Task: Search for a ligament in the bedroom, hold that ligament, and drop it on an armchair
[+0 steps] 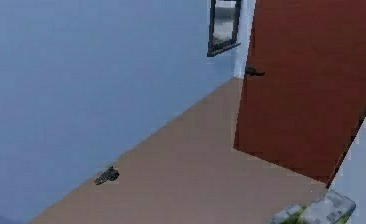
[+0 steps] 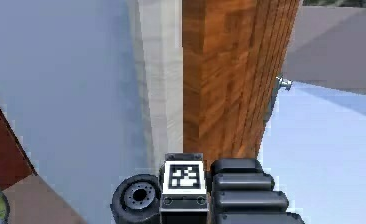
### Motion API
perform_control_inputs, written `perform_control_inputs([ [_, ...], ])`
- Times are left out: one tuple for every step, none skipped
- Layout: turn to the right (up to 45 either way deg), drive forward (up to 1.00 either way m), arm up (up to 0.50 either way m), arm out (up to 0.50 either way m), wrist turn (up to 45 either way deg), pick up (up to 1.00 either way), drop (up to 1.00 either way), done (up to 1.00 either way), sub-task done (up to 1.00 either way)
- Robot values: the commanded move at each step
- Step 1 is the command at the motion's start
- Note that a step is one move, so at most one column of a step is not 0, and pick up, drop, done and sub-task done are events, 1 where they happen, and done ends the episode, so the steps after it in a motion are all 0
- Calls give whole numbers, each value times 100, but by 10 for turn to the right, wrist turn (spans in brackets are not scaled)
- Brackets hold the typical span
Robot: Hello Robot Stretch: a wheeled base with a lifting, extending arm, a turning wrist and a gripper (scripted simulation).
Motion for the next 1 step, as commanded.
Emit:
perform_control_inputs([
  [0, 100, 0, 0, 0, 0, 0, 0, 0],
])
